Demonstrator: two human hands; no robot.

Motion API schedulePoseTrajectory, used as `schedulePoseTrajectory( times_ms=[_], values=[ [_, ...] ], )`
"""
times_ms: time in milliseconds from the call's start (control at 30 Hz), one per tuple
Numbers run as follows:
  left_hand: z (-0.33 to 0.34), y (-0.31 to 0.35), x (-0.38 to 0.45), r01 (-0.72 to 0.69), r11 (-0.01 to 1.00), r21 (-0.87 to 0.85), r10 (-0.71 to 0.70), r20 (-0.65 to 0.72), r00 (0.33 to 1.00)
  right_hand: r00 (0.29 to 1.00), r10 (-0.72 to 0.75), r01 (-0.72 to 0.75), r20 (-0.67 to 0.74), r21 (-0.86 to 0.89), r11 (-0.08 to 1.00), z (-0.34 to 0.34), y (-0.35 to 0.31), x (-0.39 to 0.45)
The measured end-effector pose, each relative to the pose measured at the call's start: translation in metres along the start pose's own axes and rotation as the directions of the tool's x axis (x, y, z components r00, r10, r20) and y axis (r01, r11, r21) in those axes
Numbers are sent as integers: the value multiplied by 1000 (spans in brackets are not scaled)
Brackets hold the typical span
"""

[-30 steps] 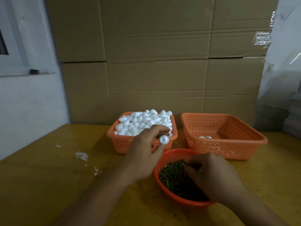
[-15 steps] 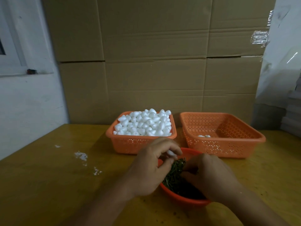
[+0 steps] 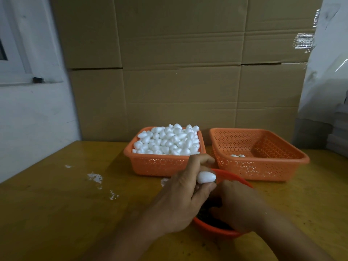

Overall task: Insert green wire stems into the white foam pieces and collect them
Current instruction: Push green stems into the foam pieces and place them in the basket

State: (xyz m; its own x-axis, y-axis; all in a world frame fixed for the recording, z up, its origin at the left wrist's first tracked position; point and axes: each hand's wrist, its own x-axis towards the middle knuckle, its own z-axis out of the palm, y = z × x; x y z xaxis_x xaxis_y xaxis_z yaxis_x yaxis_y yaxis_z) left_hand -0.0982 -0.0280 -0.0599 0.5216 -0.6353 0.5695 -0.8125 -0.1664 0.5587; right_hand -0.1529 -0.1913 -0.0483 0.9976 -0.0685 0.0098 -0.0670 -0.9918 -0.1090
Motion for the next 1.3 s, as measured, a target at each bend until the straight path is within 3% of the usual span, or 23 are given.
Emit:
schedulePoseTrajectory(
  times_ms=[100,367,433,533,633,733,1033,1300],
  values=[
    [2,0,-1,48,999,-12,-47,32,998,1000,0,0,-7,-16,1000,0,-1,1],
    [0,5,5,238,892,-385,-267,-24,963,1000,24,-24,-16,41,999,0,-1,1],
    [-1,4,7,284,767,-576,-351,-6,936,999,44,-42,-25,65,997,0,-1,1],
    [-4,4,11,289,473,-832,-439,62,896,997,57,-52,-49,97,994,-1,0,1],
    [-10,6,14,295,235,-926,-467,158,870,995,70,-60,-76,121,991,-1,0,-1],
    [-14,6,14,297,124,-947,-485,204,850,991,78,-60,-108,160,985,-3,0,-4],
    [-13,4,14,328,71,-942,-582,228,780,967,82,-11,-240,285,959,-7,2,-10],
    [-14,5,15,340,89,-936,-611,219,761,902,-9,197,-433,393,898,-9,8,-11]
  ],
)
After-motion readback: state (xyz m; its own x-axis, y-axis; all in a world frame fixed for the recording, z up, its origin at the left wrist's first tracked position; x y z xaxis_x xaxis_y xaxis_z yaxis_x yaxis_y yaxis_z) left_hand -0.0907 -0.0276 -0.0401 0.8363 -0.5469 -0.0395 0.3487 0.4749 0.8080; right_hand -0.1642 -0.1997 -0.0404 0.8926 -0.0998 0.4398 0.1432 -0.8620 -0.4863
